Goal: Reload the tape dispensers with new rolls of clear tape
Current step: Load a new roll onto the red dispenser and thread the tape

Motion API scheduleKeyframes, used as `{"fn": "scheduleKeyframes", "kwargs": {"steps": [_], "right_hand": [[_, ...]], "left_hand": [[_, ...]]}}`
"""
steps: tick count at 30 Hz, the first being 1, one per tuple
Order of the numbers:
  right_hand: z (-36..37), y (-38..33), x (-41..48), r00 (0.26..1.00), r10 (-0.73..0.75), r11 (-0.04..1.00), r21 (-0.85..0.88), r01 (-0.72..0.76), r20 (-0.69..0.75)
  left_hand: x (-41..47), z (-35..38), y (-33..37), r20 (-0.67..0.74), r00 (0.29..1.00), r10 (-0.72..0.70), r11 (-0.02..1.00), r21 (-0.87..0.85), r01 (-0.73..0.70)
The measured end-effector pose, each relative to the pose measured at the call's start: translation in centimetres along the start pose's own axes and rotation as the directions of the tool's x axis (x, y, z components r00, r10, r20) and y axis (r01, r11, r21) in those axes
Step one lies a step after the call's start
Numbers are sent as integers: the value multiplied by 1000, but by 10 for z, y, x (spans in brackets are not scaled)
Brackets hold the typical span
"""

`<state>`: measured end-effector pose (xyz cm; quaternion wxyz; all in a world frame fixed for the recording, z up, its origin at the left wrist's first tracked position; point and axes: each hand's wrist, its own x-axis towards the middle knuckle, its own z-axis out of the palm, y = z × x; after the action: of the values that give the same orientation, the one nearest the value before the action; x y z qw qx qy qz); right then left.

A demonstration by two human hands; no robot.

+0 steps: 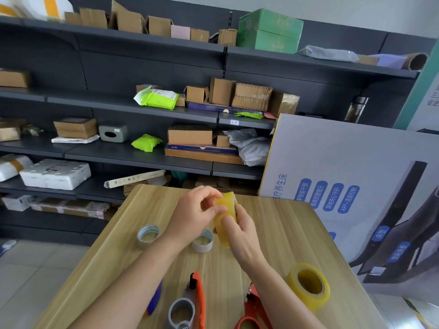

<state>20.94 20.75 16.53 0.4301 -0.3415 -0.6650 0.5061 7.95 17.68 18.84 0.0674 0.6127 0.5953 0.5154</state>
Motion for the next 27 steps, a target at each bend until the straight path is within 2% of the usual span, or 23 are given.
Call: {"fn": "scheduleKeyframes", "kwargs": {"steps": [5,12,15,18,20,22,27], "right_hand": [[-2,1,2,1000,2,998,-56,-3,-14],[-1,5,2,998,-30,985,-174,18,-62],[-1,9,1,997,-38,970,-244,21,-62],[-1,14,1,998,-38,960,-280,20,-57],[-2,15,1,998,-35,965,-262,22,-45],[-2,15,2,999,-37,970,-242,29,-28],[-3,16,8,999,-47,975,-218,44,-11]], "left_hand": [[3,0,-3,23,995,-101,992,75,99],[-1,3,-2,-81,989,-125,992,20,127],[5,2,-3,-11,979,-204,976,78,204],[9,6,-4,75,971,-227,944,263,200],[10,8,-7,110,964,-242,932,303,199],[9,9,-10,151,949,-275,940,248,233],[6,11,-12,168,899,-405,903,-81,422]]}}
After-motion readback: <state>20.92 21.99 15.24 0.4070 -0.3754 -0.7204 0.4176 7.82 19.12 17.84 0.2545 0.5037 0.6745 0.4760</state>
